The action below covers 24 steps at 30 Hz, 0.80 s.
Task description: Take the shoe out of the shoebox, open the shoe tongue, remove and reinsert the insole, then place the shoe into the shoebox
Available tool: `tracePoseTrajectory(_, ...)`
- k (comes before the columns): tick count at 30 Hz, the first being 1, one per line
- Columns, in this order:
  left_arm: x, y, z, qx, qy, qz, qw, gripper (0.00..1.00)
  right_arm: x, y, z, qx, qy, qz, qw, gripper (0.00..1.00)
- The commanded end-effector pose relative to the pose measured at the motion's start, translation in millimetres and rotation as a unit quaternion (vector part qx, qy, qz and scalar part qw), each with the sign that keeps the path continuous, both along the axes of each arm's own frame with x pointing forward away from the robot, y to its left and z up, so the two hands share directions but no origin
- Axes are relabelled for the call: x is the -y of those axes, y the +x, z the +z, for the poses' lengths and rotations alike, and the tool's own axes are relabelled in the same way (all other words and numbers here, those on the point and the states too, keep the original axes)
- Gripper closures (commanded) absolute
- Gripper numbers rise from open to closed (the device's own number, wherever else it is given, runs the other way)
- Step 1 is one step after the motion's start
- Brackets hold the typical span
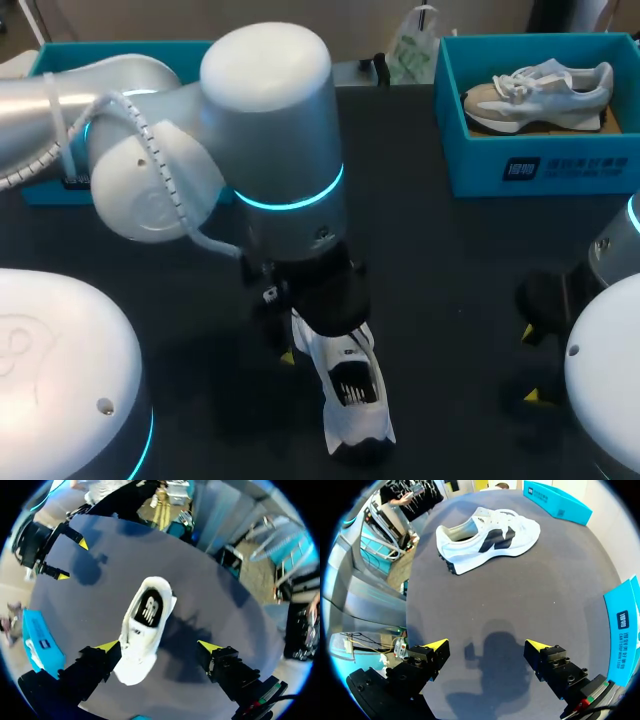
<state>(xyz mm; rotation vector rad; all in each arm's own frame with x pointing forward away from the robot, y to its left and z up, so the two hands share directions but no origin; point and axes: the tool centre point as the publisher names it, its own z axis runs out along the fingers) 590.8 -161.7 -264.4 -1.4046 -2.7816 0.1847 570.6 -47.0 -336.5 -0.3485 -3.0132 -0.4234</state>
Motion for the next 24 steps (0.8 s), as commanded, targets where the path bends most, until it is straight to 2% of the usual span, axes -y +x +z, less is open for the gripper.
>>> tracePoseTrajectory(1, 0.5, -6.1, -6.4, -0.027, 0.007, 0.066, 0.997, 0.00, 0.8, -2.2, 1.5, 0.002, 0.001, 0.000, 1.000, 0.00)
tracePoseTrajectory(2, -0.4, -10.3, -6.4, -0.033, -0.004, 0.068, 0.997, 0.00, 0.8, -2.2, 1.5, 0.002, 0.001, 0.000, 1.000, 0.00)
tracePoseTrajectory(4, -0.4, -15.6, -4.9, -0.033, 0.020, 0.154, 0.987, 0.00, 0.8, -2.2, 1.5, 0.002, 0.001, 0.000, 1.000, 0.00)
tracePoseTrajectory(5, 0.2, -21.8, -2.4, 0.013, 0.028, 0.215, 0.976, 0.00, 0.8, -2.2, 1.5, 0.002, 0.001, 0.000, 1.000, 0.00)
tracePoseTrajectory(6, -0.6, -30.2, 1.7, 0.061, 0.033, 0.238, 0.969, 0.00, 0.8, -2.2, 1.5, 0.002, 0.001, 0.000, 1.000, 0.00)
tracePoseTrajectory(16, -0.6, -30.2, 1.7, 0.061, 0.033, 0.238, 0.969, 0.00, 0.8, -2.2, 1.5, 0.002, 0.001, 0.000, 1.000, 0.00)
tracePoseTrajectory(18, 4.2, -34.1, -4.1, 0.050, 0.036, 0.263, 0.963, 0.00, 0.8, -2.2, 1.5, 0.002, 0.001, 0.000, 1.000, 0.00)
tracePoseTrajectory(19, 7.1, -35.2, -6.8, 0.050, 0.047, 0.296, 0.953, 0.00, 0.8, -2.2, 1.5, 0.002, 0.001, 0.000, 1.000, 0.00)
tracePoseTrajectory(20, 8.8, -36.9, -8.3, 0.037, 0.045, 0.295, 0.954, 0.00, 0.8, -2.2, 1.5, 0.002, 0.001, 0.000, 1.000, 0.00)
tracePoseTrajectory(24, 11.1, -48.9, -4.4, 0.016, 0.021, 0.401, 0.916, 0.00, 0.8, -2.2, 1.5, 0.002, 0.001, 0.000, 1.000, 0.00)
